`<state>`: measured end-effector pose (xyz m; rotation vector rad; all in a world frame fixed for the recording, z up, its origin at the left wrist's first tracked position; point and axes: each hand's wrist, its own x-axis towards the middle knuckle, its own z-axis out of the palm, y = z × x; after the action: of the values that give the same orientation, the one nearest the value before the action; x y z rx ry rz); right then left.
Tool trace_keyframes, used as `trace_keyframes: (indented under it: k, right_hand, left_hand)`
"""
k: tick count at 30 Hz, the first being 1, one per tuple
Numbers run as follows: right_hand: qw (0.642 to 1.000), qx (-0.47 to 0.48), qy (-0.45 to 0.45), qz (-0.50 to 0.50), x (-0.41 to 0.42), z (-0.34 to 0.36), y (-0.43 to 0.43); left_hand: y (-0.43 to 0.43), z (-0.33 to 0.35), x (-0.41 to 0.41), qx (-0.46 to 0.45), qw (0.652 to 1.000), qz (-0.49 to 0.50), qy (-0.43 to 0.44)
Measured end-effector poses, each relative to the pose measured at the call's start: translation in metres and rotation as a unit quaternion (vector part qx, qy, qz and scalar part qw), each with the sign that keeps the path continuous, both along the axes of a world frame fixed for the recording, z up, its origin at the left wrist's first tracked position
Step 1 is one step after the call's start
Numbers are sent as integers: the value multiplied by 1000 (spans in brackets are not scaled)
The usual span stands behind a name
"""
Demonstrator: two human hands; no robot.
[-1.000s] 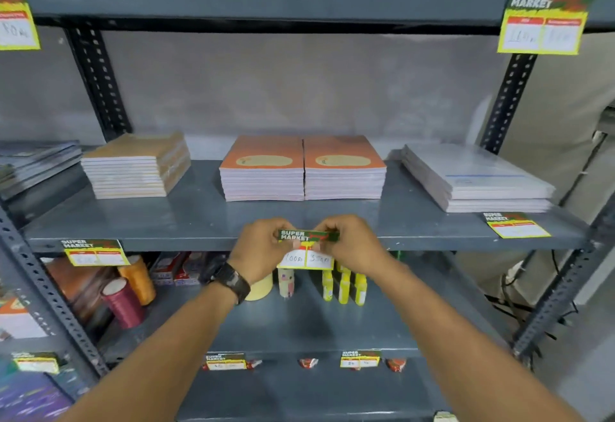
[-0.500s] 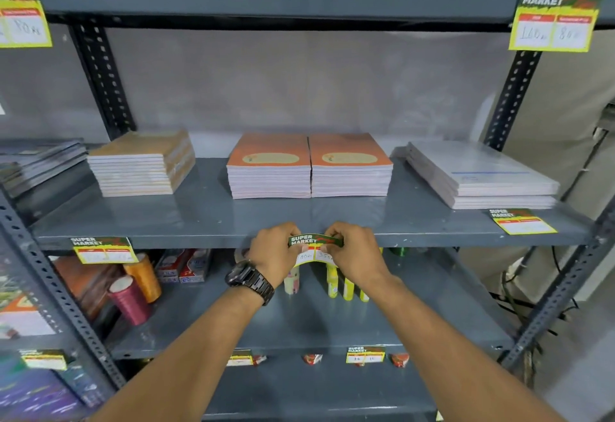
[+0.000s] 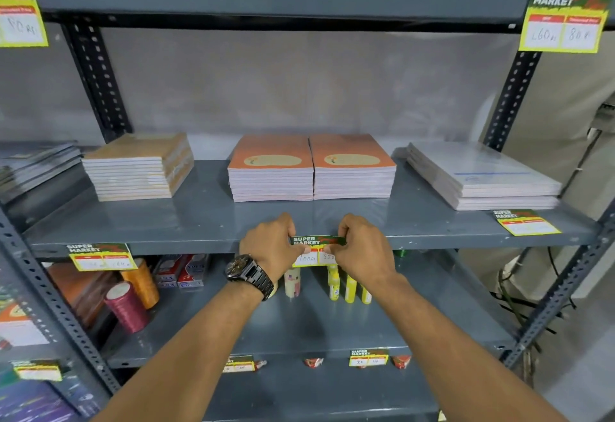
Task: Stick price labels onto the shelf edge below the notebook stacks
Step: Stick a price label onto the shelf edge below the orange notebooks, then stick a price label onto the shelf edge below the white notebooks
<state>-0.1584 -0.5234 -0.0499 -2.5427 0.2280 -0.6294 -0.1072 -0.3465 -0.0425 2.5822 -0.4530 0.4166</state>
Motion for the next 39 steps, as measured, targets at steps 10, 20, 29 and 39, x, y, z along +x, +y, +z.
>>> trace_keyframes:
  k: [10,20,29,39]
  right_hand:
    - [998,-43,22,-41,-3,0,13]
    - [996,67,-6,-50,-17,-3,15]
    - [962,152,-144,-178,-60,11,-115]
    - [977,132,-62,-155,-73,30,-292]
  left_hand:
    - [11,2,8,44,996,-72,-5]
    - [18,-2,7,-17,994,-106,5]
    - [-56,13,-15,-145,971,-168,-87]
    - [-252,14,-46,-142,972,-185,35]
